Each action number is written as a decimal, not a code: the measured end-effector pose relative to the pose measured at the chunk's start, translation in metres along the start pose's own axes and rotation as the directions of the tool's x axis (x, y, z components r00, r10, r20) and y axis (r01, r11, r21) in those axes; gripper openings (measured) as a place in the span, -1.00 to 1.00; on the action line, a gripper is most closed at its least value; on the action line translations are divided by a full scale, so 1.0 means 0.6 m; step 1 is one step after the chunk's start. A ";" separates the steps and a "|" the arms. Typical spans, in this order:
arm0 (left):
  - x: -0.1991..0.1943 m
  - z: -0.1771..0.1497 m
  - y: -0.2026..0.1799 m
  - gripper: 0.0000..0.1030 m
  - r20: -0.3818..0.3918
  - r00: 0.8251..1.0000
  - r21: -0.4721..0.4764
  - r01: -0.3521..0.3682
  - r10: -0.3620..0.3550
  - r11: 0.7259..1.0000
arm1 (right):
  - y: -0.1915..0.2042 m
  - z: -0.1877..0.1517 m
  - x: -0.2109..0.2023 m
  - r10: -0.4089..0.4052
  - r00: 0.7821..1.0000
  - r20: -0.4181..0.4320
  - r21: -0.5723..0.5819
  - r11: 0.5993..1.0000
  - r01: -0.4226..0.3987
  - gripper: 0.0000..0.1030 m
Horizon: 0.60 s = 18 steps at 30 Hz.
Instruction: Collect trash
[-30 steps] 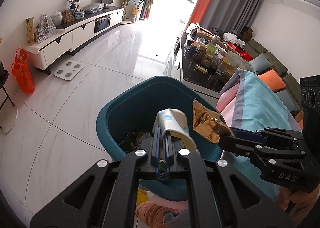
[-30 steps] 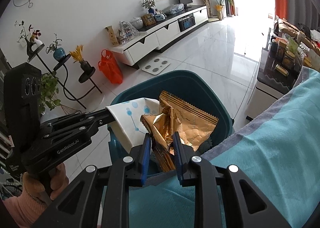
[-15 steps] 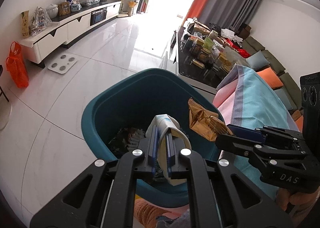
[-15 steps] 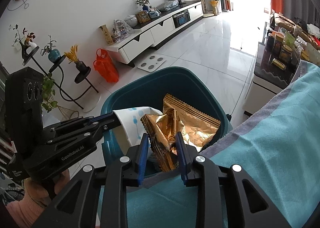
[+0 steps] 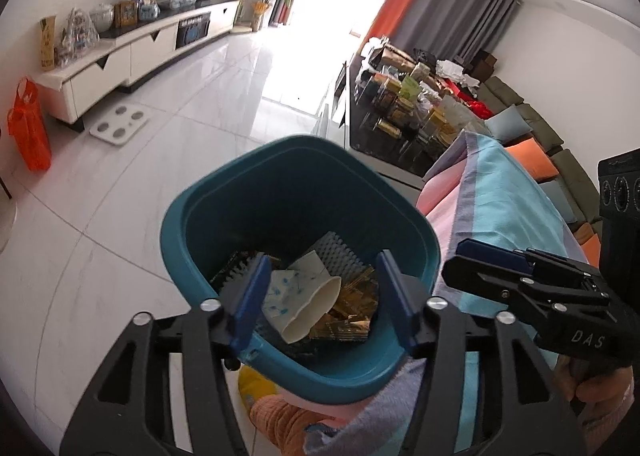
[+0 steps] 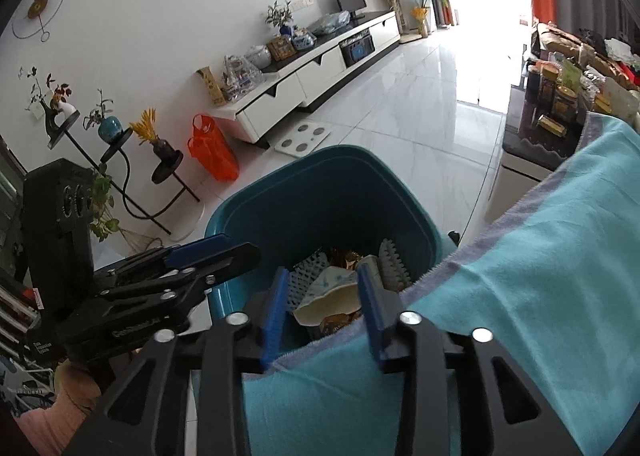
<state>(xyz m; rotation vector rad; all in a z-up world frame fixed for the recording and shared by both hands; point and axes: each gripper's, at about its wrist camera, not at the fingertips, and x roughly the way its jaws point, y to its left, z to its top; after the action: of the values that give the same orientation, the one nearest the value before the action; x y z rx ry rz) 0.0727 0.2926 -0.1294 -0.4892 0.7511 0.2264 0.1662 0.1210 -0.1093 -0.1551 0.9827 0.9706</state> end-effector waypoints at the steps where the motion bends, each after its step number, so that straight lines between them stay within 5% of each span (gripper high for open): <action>1: -0.010 -0.001 -0.006 0.26 0.016 1.000 0.014 -0.004 0.004 1.000 | -0.002 -0.004 -0.009 -0.004 1.000 0.015 0.000 1.000 0.004 -0.07; 6: -0.071 -0.022 -0.042 0.89 0.109 0.994 0.106 -0.011 -0.001 0.994 | -0.005 -0.039 -0.081 -0.054 0.990 0.133 -0.016 0.998 0.057 0.24; 13: -0.125 -0.073 -0.121 0.89 0.197 0.980 0.202 -0.014 -0.027 0.979 | -0.012 -0.115 -0.194 -0.186 0.933 0.307 0.005 0.981 0.194 0.87; 18: -0.143 -0.100 -0.194 0.89 0.244 0.966 0.260 0.019 -0.084 0.965 | -0.028 -0.181 -0.261 -0.311 0.868 0.388 0.081 0.949 0.304 0.87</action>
<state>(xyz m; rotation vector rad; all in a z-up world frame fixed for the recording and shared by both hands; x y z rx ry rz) 0.0182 0.1597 -0.0672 -0.2275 0.5064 0.1367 0.0805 -0.0423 -0.0582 -0.0914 0.5674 0.6618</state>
